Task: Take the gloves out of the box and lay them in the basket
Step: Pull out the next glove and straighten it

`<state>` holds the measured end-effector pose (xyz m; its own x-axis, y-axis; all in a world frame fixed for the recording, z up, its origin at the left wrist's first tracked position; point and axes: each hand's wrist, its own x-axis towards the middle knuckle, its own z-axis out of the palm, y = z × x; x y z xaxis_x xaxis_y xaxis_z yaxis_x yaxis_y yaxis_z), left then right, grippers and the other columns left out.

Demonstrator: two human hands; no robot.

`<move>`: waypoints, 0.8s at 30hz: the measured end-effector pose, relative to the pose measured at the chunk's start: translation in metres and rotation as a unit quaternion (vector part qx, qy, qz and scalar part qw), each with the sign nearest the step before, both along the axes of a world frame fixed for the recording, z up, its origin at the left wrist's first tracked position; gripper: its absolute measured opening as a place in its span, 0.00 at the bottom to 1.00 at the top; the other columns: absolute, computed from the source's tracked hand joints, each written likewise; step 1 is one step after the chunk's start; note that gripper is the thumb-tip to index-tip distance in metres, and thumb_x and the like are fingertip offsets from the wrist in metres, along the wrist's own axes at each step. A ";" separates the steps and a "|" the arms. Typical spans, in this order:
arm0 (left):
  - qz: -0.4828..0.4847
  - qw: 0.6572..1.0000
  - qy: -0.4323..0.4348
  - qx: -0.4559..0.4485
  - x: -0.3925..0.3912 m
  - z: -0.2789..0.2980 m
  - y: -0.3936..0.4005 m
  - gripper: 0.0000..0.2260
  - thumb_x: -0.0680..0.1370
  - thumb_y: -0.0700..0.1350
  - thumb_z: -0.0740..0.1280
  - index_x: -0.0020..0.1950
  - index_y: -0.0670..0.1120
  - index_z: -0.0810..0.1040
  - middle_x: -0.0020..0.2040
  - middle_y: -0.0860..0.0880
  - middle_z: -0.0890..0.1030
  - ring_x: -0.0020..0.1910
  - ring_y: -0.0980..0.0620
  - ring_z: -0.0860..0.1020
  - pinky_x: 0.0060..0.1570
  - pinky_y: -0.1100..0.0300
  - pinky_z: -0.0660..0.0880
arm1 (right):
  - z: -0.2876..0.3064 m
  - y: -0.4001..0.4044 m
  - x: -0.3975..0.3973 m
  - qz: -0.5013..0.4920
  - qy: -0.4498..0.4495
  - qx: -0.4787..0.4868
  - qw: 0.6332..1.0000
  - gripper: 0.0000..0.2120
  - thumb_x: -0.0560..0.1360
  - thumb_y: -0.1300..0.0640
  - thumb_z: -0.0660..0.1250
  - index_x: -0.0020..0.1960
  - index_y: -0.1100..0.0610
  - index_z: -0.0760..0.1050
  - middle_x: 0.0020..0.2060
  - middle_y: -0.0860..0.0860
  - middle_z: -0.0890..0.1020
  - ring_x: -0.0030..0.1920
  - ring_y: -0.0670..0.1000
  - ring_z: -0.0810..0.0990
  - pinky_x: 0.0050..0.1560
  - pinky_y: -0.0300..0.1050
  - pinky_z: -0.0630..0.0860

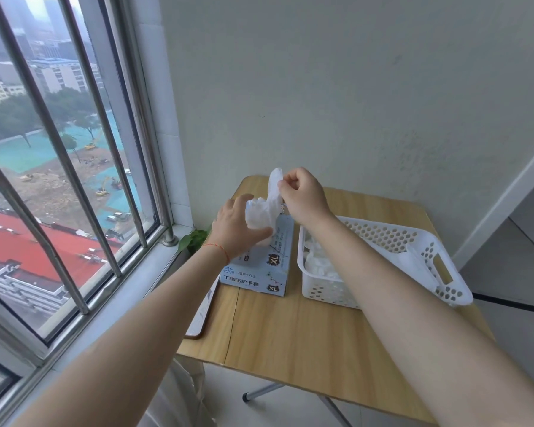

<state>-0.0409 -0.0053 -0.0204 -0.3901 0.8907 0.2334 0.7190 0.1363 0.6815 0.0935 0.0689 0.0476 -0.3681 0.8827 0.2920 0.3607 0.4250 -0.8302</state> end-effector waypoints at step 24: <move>-0.119 0.991 -0.047 0.025 0.009 0.046 -0.009 0.25 0.70 0.59 0.75 0.64 0.53 0.75 0.61 0.56 0.73 0.61 0.56 0.71 0.61 0.62 0.66 | 0.027 -0.015 0.014 0.045 -0.048 0.078 0.995 0.05 0.82 0.52 0.57 0.52 0.54 0.67 0.33 0.47 0.71 0.32 0.46 0.69 0.33 0.40 0.66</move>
